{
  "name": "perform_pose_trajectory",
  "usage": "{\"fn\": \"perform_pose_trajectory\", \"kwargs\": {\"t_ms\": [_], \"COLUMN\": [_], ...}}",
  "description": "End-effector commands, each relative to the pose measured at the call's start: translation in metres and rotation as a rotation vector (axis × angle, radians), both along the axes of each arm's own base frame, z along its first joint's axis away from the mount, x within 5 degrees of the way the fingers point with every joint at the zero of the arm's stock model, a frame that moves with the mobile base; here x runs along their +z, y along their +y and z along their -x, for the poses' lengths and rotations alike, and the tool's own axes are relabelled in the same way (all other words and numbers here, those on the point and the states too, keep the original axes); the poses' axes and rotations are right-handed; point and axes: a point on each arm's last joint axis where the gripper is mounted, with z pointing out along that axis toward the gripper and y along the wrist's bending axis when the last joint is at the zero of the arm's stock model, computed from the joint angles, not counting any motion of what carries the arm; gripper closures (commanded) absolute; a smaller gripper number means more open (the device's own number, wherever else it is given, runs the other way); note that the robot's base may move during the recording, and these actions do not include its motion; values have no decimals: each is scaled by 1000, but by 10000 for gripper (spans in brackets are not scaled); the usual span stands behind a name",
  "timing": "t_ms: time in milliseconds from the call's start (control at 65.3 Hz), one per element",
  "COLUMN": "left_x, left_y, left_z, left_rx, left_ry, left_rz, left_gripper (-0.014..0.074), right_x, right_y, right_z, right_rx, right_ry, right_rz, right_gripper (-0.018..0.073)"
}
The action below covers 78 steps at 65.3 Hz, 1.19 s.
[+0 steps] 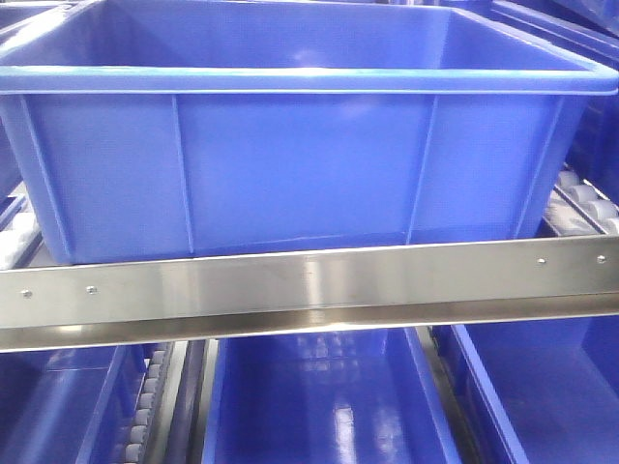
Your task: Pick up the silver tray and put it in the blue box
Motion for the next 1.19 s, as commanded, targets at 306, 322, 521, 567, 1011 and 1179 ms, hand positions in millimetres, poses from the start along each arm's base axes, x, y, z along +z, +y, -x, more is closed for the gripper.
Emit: {"fn": "perform_pose_trajectory", "kwargs": {"t_ms": [306, 322, 521, 567, 1011, 1179], "left_x": [10, 10, 10, 10, 10, 10], "left_y": [2, 2, 2, 2, 2, 2], "left_z": [2, 2, 2, 2, 2, 2], "left_rx": [16, 16, 16, 16, 16, 16], "left_ry": [-110, -110, -110, -110, -110, -110], "left_rz": [14, 14, 14, 14, 14, 14], "left_gripper": [701, 701, 701, 701, 701, 701], "right_x": [16, 16, 16, 15, -94, -121], "right_y": [1, 1, -3, -5, -19, -19], "right_z": [0, 0, 1, 2, 19, 25], "right_rx": [16, 16, -21, -48, -225, -225], "right_ry": [-106, -106, -115, -110, -270, -295], "right_rz": [-6, -6, 13, 12, 54, 51], "right_gripper": [510, 510, 510, 510, 510, 510]}}
